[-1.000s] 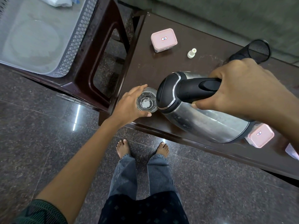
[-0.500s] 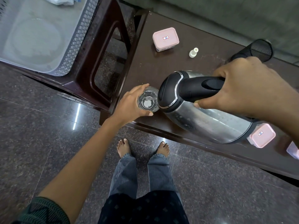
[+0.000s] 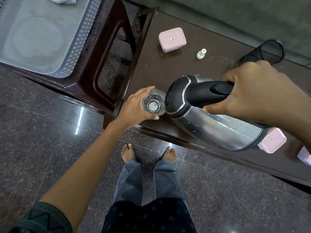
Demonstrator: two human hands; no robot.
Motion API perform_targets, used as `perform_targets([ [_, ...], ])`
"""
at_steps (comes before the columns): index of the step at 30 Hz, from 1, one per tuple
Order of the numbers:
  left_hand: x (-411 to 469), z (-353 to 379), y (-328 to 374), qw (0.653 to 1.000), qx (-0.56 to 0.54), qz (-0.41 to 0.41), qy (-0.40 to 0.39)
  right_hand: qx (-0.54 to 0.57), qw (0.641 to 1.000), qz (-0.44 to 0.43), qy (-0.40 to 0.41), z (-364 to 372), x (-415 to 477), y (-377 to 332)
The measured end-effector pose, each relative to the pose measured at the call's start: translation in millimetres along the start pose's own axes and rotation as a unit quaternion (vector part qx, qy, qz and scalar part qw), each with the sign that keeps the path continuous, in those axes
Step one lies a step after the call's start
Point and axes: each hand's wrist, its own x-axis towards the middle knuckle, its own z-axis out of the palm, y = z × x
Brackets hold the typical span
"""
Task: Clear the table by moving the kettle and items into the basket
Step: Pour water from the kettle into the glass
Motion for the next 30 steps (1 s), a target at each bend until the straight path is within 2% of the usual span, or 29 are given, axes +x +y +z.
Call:
perform_targets([
  [30,2.2,2.1,-4.7,1.000,-0.013,0.004,0.003,-0.007,1.000,-0.027,-0.001,1.3,5.8,-3.1],
])
